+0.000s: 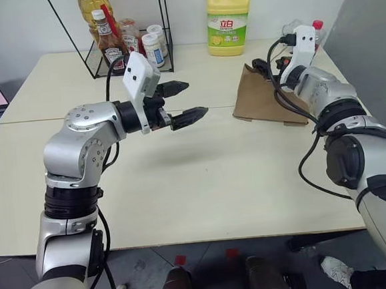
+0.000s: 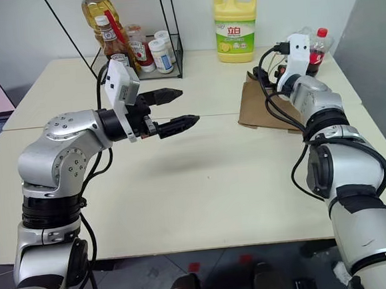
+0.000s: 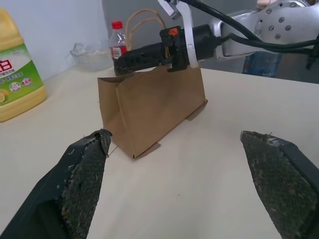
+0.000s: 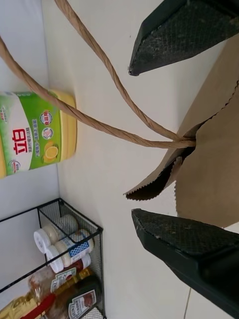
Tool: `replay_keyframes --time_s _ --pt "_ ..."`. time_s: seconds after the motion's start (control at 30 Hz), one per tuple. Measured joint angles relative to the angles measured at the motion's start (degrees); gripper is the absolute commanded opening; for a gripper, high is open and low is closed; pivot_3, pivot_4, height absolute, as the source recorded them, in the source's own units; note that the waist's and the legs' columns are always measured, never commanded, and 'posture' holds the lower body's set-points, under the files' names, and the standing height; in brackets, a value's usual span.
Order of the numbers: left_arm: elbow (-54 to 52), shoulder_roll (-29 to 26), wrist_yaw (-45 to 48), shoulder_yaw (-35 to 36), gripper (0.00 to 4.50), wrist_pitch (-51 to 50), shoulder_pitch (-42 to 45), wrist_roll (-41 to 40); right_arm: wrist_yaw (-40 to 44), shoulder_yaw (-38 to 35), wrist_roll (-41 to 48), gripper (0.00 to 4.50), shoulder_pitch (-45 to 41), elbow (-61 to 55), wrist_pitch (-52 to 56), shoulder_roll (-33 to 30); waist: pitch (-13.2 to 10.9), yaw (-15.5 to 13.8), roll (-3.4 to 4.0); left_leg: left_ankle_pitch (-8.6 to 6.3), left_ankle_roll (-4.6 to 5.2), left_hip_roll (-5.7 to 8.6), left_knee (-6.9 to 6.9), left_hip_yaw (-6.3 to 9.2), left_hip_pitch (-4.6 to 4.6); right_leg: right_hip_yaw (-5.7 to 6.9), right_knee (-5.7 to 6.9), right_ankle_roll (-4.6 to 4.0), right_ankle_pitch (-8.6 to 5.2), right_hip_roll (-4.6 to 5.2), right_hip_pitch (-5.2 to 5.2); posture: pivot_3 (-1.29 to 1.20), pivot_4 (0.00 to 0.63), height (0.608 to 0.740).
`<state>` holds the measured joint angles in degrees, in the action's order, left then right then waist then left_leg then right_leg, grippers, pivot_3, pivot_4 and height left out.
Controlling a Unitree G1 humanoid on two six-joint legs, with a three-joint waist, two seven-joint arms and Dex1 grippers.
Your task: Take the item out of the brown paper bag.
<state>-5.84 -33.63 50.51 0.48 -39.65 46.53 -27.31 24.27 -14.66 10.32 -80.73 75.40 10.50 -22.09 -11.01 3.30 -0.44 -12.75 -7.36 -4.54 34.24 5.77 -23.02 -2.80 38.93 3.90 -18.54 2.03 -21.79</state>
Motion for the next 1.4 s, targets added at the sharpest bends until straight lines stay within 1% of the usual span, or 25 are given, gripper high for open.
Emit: replay_keyframes --time_s 0.27,0.3,0.4,0.43,0.67,0.8,0.93,1.03,1.07,1.17,1.27,1.4 --pt "-0.4 0.0 -0.4 0.0 4.50 0.1 -0.6 0.0 0.0 -1.0 -0.1 1.06 0.0 0.6 -0.2 0.2 0.0 0.0 0.00 0.00 0.00 0.00 0.03 0.00 0.00 0.00 0.02 0.00 0.00 0.00 0.00 0.00 0.150 0.740" --pt "-0.3 0.0 -0.4 0.0 4.50 0.1 -0.6 0.0 0.0 -1.0 -0.1 0.76 0.0 0.7 -0.2 0.2 0.0 0.0 0.00 0.00 0.00 0.00 0.03 0.00 0.00 0.00 0.02 0.00 0.00 0.00 0.00 0.00 0.150 0.740" --pt "-0.3 0.0 -0.4 0.0 4.50 0.1 -0.6 0.1 0.2 -1.0 -0.1 0.12 0.0 0.8 -0.2 0.3 0.0 0.1 0.01 0.00 0.00 0.00 0.04 -0.01 0.00 -0.01 0.03 0.00 0.00 0.00 0.00 0.00 0.150 0.740" --pt "-0.3 0.0 -0.4 0.0 4.50 0.1 -0.6 0.0 0.3 -1.1 -0.1 0.03 0.0 0.9 -0.2 0.3 0.0 0.1 0.01 0.00 0.00 0.00 0.04 -0.01 0.00 -0.01 0.03 0.00 0.00 0.00 0.00 0.00 0.150 0.740" --pt "-0.3 0.0 -0.4 0.0 4.50 0.4 -0.7 0.1 1.2 -1.5 -0.1 0.03 0.0 0.9 -0.6 0.3 0.0 0.1 0.01 0.00 0.00 0.00 0.05 -0.02 0.00 -0.01 0.04 0.00 0.00 0.00 0.00 0.00 0.150 0.740" --pt "-0.8 -0.2 -1.4 0.7 4.50 0.6 -2.6 0.1 4.7 -1.1 -0.1 0.03 -1.1 0.8 -1.0 1.2 0.0 0.4 0.05 0.00 0.00 0.00 0.05 -0.04 0.00 -0.04 0.06 0.00 0.00 0.00 -0.02 0.00 0.150 0.740" --pt "-4.8 -0.6 -3.4 2.1 4.50 -0.8 -8.2 -0.6 8.9 -0.5 -0.1 0.03 -3.3 0.7 -1.3 3.7 -0.1 1.5 0.09 0.00 0.00 -0.01 0.03 -0.03 0.00 -0.04 0.05 -0.01 0.00 0.00 -0.04 0.00 0.150 0.740" --pt "-12.1 -0.8 -6.4 4.2 4.50 -3.1 -16.4 -1.9 11.1 -0.3 0.1 0.03 -4.6 0.1 -1.3 6.9 -0.1 2.3 0.11 0.00 0.00 -0.02 -0.01 -0.16 0.04 -0.19 0.07 -0.01 0.00 0.00 -0.09 0.00 0.150 0.740" --pt "-14.1 -0.6 -7.5 4.3 4.50 -4.0 -19.1 -2.1 11.7 -0.3 0.1 0.03 -4.9 0.0 -1.3 7.9 -0.1 2.3 0.11 0.00 0.00 -0.02 -0.01 -0.15 0.02 -0.18 0.11 -0.01 0.00 0.00 -0.09 0.00 0.150 0.740" --pt "-17.7 0.9 -11.4 5.6 4.50 -6.1 -22.9 -3.5 12.3 -0.4 0.6 0.03 -5.8 -0.2 -1.2 10.4 -0.1 1.9 0.11 0.01 0.00 -0.02 0.10 -0.13 0.00 -0.17 0.15 -0.01 0.01 0.00 -0.09 0.00 0.150 0.740" --pt "-22.6 2.6 -16.1 9.2 4.50 -7.5 -27.1 -5.2 12.5 -0.6 1.7 0.03 -6.4 -0.3 -1.2 13.0 -0.1 1.4 0.11 0.00 0.00 -0.02 0.25 -0.11 -0.02 -0.15 0.17 -0.01 0.01 0.01 -0.03 0.00 0.150 0.740" --pt "-28.6 5.2 -22.5 13.1 4.50 -8.1 -35.8 -5.5 12.4 -1.2 2.9 0.03 -6.6 -0.9 -1.1 16.9 -0.1 1.4 0.10 0.00 0.00 -0.02 0.30 -0.14 -0.01 -0.19 0.17 -0.02 0.01 0.02 -0.01 0.00 0.150 0.740"
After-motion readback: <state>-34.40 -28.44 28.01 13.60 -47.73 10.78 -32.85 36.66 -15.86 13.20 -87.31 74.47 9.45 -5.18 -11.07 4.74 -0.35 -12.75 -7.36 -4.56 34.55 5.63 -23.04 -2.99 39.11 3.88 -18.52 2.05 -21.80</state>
